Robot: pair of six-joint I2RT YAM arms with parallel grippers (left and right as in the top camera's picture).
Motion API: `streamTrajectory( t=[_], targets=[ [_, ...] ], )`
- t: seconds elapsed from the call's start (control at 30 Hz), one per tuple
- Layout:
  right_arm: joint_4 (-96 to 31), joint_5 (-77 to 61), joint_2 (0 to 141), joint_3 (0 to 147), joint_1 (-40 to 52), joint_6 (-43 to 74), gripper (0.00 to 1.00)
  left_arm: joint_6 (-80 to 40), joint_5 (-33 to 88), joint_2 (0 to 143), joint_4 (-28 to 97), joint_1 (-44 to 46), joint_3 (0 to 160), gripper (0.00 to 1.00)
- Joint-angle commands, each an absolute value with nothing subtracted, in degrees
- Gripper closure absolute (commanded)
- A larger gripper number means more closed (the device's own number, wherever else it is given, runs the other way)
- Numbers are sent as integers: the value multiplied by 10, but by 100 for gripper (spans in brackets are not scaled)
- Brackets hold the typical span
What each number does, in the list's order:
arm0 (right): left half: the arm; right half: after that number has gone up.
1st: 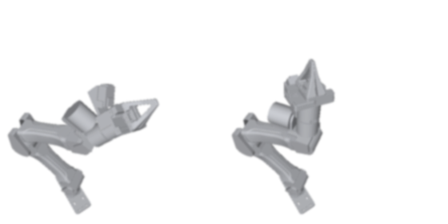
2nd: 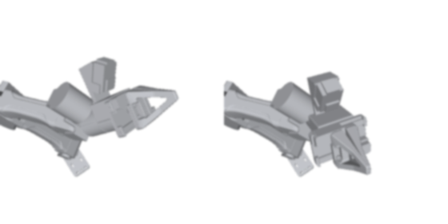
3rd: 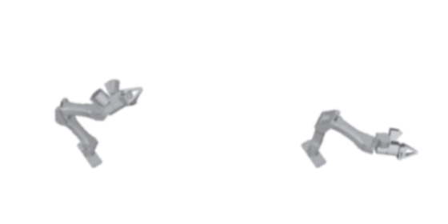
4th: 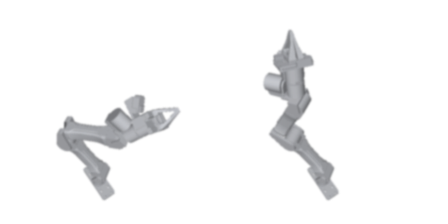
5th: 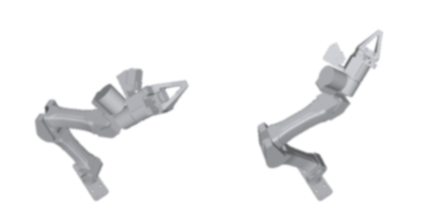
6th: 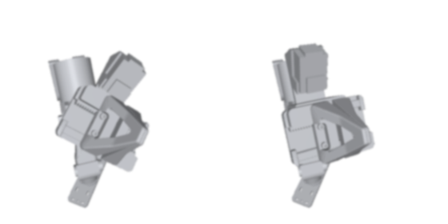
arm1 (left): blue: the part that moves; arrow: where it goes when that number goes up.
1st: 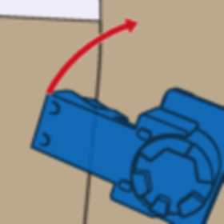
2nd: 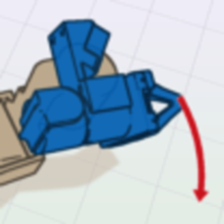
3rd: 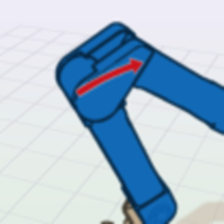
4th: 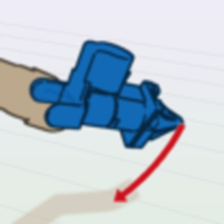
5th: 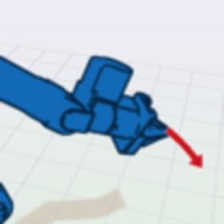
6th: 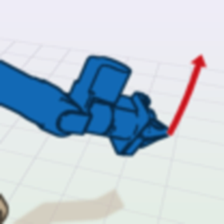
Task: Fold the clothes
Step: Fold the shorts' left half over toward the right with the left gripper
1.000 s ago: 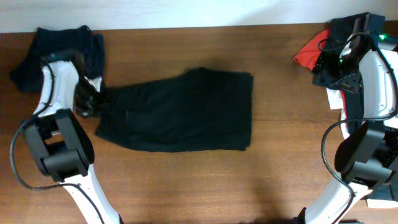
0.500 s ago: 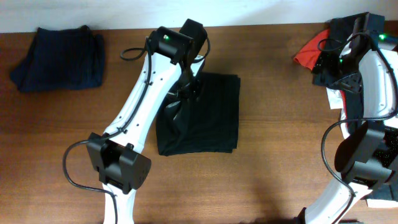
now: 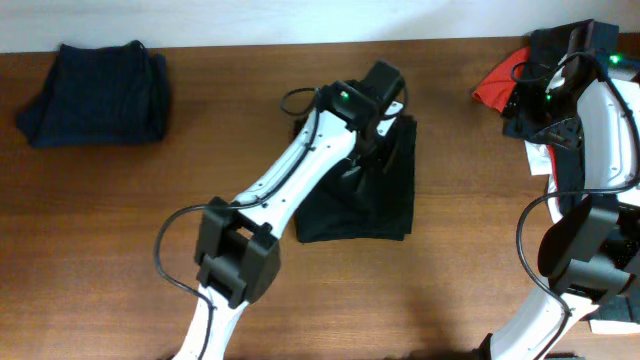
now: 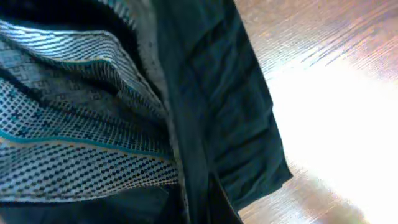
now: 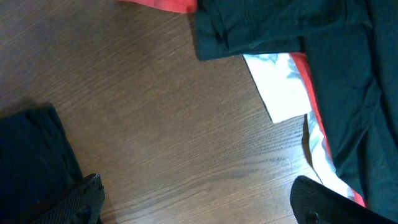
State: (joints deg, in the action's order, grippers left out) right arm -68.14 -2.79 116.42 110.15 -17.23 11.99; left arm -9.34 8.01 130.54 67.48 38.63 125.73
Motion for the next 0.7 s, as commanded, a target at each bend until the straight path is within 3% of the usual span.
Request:
streamTrajectory(
  t=[0.0,0.03,0.07,0.2,0.27,0.47,0.5,0.57,0.6,0.67],
  targets=[
    [-682,-23,1159,1108,-173,121,1,-98,103,1350,659,413,1258,99],
    [-682,-23,1159,1108,-173,121,1,-98,103,1360,655,417,1257,83],
    [-682,-23,1159,1108,-173,120,1,-98,103,1364,652,420,1257,39],
    [-682,-23,1159,1108,-173,121,1,-98,116,1358,660,419,1269,3],
    [-682,-23,1159,1108,-173,120,1,-98,118,1340,665,413,1270,1],
    [-682,-23,1159,1108,-173,120,1,-98,123,1316,686,399,1265,1],
    [-682,-23,1159,1108,-173,121,1,-98,123,1316,686,399,1265,21],
    [-682,-23,1159,1108,-173,120,1,-98,123,1316,681,399,1265,86],
    [-682,-23,1159,1108,-173,120,1,-98,124,1318,680,402,1265,95],
    [-682,-23,1159,1108,-173,120,1,-98,131,1335,679,418,1265,97]
  ],
)
